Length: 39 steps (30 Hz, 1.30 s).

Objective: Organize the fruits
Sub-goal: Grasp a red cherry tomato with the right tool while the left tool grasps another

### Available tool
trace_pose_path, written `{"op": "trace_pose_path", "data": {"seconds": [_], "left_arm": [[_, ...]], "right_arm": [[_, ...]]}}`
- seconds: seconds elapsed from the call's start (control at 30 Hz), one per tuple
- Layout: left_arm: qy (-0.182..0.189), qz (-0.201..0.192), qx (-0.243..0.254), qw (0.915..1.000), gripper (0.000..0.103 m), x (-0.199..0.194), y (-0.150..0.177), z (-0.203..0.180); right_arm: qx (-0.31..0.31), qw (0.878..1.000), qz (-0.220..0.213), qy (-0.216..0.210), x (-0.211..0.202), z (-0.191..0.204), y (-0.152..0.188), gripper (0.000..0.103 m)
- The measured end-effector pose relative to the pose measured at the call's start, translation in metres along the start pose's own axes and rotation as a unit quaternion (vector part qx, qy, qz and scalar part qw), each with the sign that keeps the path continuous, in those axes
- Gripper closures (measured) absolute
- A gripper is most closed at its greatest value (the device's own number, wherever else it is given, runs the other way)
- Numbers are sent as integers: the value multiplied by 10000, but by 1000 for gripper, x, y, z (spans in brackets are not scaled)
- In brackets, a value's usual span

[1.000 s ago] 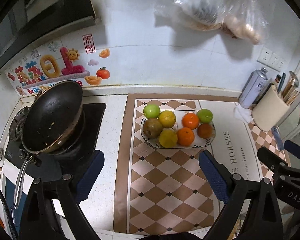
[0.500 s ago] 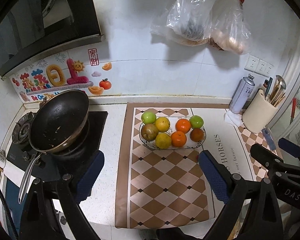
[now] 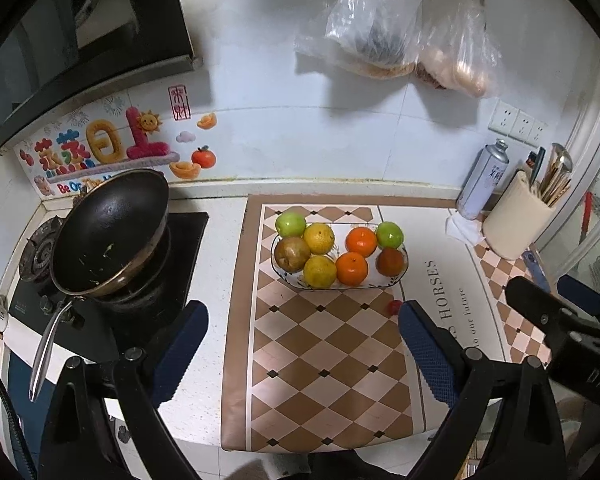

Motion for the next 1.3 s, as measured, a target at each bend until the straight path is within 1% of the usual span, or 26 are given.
{"op": "trace_pose_path", "data": {"seconds": [0.1,0.17,0.23,0.3,0.4,0.43,0.47,0.5,0.6,0.67,0.7,0.73,0.87,0.93,1.0,1.07,1.2,1.23,1.27,1.3], "left_arm": [[-315,119,179,9993,0,25,0,-10],[-577,170,329,9976,0,43,1,-18],[-734,405,529,9951,0,71,6,-30],[-791,681,701,9921,0,98,13,-42],[-797,1035,948,9869,0,132,23,-63],[-784,1179,1055,9843,0,145,26,-72],[-758,1264,1116,9828,0,153,28,-79],[-715,1374,1177,9809,0,162,31,-86],[-523,1656,1292,9763,0,184,36,-108],[-399,1792,1335,9739,0,196,38,-122],[-327,1894,1335,9722,0,202,40,-128],[-240,1976,1323,9710,0,207,42,-134],[138,2402,1163,9636,0,227,51,-157],[320,2524,1197,9597,1,234,54,-173],[452,2572,1288,9567,3,239,56,-189],[525,2559,1401,9550,11,244,56,-203],[642,2501,1580,9531,12,254,57,-230],[658,2494,1640,9522,15,256,57,-235],[682,2499,1702,9508,27,258,59,-241],[685,2525,1777,9487,35,260,61,-246]], "right_arm": [[323,9991,259,-79,29,-31,6,2],[533,9971,535,-9,58,-59,18,2],[713,9930,928,158,94,-88,37,2],[884,9870,1321,258,129,-113,59,3],[1156,9770,1774,255,173,-141,91,17],[1249,9725,1948,249,188,-150,104,24],[1299,9703,2029,235,196,-154,112,28],[1353,9683,2088,219,204,-159,121,30],[1375,9663,2171,159,219,-164,134,43],[1332,9662,2203,131,225,-164,139,65],[1335,9662,2205,78,228,-165,141,68],[1338,9671,2166,5,229,-164,143,69],[1274,9716,1995,39,223,-168,140,69],[1334,9719,1938,55,217,-175,139,69],[1409,9717,1893,92,212,-184,139,69],[1474,9713,1859,145,208,-195,136,69],[1583,9698,1838,247,205,-211,137,69],[1609,9693,1841,260,205,-214,137,69],[1642,9689,1832,272,205,-217,137,69],[1660,9687,1825,278,205,-219,136,69]]}}
Point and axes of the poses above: each gripper's, at about its wrist camera, not at the fingertips, and x roughly the way its jaws point, z to its left, y to its underside, the point moved 6 cm from there along x, roughly the way its jaws point, and after that the axes turned 12 degrees about -y, right-handed, at the moved point
